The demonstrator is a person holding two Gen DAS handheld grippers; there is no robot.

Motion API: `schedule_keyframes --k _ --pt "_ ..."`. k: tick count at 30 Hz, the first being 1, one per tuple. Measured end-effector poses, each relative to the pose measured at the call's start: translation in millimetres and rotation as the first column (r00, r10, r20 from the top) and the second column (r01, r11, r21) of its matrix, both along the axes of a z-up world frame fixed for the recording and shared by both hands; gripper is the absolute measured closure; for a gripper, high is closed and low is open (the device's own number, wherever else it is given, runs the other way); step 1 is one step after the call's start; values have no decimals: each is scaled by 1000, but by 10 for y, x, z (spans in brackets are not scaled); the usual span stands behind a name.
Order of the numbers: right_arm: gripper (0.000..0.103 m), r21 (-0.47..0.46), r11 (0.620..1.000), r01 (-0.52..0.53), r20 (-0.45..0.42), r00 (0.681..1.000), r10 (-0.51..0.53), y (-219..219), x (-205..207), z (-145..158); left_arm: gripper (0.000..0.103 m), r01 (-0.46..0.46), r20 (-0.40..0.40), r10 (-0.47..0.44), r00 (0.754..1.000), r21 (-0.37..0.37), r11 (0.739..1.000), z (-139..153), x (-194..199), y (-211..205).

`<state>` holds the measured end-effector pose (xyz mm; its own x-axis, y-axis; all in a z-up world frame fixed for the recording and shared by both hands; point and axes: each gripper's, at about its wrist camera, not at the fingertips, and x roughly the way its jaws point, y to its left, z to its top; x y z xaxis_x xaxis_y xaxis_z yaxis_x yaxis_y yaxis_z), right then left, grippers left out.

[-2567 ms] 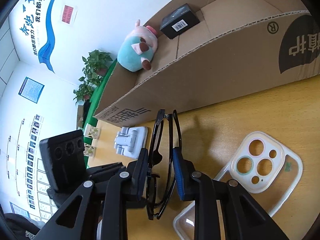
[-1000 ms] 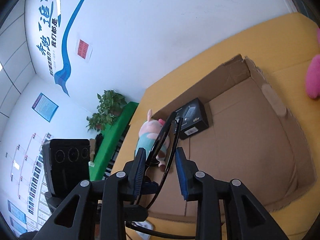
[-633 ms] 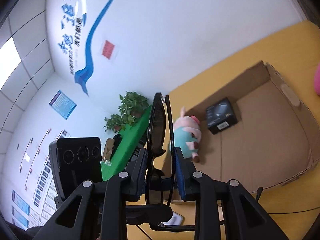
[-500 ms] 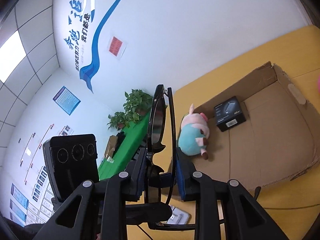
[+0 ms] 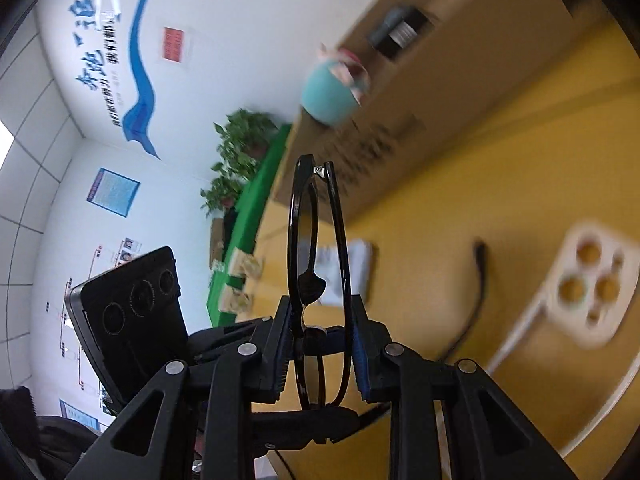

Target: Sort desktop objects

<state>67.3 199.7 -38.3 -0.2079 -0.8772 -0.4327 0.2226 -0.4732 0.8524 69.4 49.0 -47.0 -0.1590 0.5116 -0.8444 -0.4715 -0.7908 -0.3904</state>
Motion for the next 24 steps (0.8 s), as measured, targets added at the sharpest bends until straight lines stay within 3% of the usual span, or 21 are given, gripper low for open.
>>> schedule_keyframes --k 5,13,19,24 --pt "80 58 998 -1 84 996 -3 -44 153 -281 47 24 57 -22 998 -28 999 -167 39 44" --pt "79 96 995 5 85 996 -13 -60 135 -271 48 13 121 -10 993 -18 1000 -95 -39 41" --pt "79 97 995 10 8 1000 -11 -47 116 -17 47 -25 3 24 1000 37 999 311 -29 -11" --pt "79 108 994 17 -146 989 -1 -65 19 527 47 -39 -134 48 990 63 997 815 -98 -22"
